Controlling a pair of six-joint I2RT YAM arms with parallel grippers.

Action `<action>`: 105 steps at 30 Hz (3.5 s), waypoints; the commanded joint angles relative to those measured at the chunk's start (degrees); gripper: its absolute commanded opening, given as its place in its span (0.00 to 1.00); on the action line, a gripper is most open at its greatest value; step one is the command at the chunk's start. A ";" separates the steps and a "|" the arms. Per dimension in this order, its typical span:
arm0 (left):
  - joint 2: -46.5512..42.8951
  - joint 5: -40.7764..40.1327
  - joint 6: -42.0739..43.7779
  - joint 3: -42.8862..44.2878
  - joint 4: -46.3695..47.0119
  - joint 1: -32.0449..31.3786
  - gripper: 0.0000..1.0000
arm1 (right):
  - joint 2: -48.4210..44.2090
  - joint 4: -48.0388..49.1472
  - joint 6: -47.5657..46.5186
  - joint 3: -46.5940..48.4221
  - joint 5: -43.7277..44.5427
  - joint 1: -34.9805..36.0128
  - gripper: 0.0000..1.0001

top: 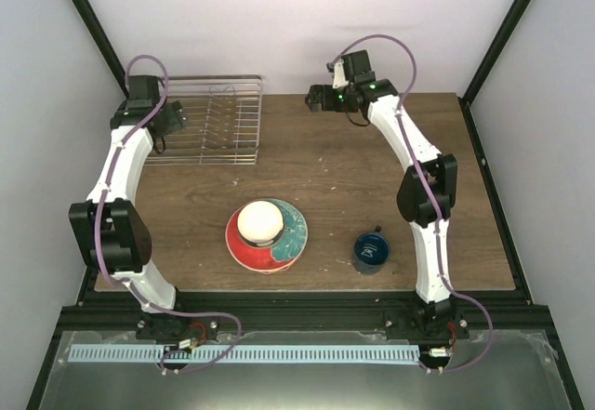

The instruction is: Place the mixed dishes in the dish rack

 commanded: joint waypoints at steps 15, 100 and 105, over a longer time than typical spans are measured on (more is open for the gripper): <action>22.07 3.77 -0.77 13.41 2.04 -3.50 0.95 | -5.17 -1.75 -4.82 -11.67 5.20 2.06 1.00; 34.07 11.66 -6.86 12.10 1.30 -27.69 0.95 | -13.19 -15.12 -0.65 -10.12 21.05 -3.19 1.00; 36.10 11.86 -6.47 16.40 0.95 -30.29 0.96 | -14.62 -14.42 -0.60 -12.77 21.61 -3.21 1.00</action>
